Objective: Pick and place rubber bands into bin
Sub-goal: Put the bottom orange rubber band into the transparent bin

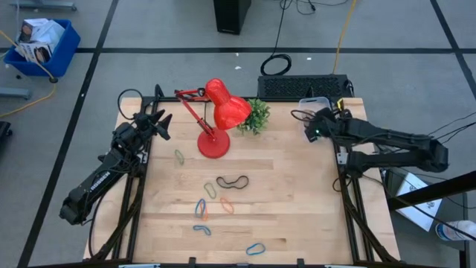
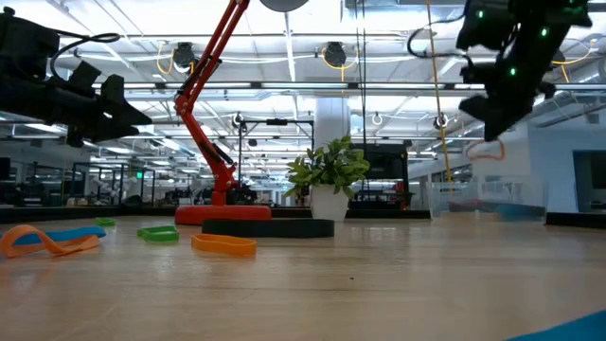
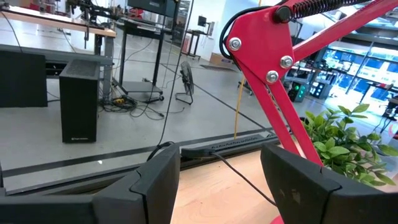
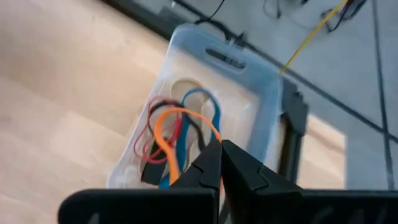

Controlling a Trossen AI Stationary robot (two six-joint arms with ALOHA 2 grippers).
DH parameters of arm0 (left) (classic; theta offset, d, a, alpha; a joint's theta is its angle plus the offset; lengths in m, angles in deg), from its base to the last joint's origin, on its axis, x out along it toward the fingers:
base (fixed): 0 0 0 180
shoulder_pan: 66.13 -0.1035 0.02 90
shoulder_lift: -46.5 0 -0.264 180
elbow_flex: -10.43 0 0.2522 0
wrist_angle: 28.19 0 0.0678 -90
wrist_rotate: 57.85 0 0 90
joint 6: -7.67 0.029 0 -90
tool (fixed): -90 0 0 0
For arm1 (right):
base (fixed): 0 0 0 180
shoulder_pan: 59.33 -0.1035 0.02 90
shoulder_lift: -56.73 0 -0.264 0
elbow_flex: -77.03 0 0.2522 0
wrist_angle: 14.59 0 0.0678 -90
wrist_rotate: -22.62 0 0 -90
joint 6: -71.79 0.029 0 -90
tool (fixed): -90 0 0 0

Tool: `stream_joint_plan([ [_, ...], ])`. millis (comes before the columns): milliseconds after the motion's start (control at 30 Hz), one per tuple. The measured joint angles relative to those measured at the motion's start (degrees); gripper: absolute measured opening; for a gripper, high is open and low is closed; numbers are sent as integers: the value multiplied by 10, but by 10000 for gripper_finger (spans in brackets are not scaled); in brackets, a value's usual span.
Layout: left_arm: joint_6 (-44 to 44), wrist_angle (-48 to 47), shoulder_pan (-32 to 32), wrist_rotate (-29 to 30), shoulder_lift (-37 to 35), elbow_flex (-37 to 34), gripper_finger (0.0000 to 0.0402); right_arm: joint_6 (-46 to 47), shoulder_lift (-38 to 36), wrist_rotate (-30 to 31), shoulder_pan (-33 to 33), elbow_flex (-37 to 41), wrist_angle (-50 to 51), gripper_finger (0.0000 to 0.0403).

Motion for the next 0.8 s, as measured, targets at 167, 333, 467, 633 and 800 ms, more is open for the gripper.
stream_joint_plan([
  [167, 0, 0, 0, 0, 0, 0, 230, -42, 0, -47, 42, 49, -85, 0],
  [333, 0, 0, 0, 0, 0, 0, 230, -60, 0, -90, 82, 75, -132, 0],
  [467, 2, 0, 0, 0, 0, 0, 230, -64, 0, -99, 109, 92, -140, 0],
  [633, 3, 0, 0, 0, 0, 0, 230, -77, 0, -119, 132, 103, -152, 0],
  [800, 5, 0, 0, 0, 0, 0, 230, -98, 0, -119, 136, 103, -175, 0],
])
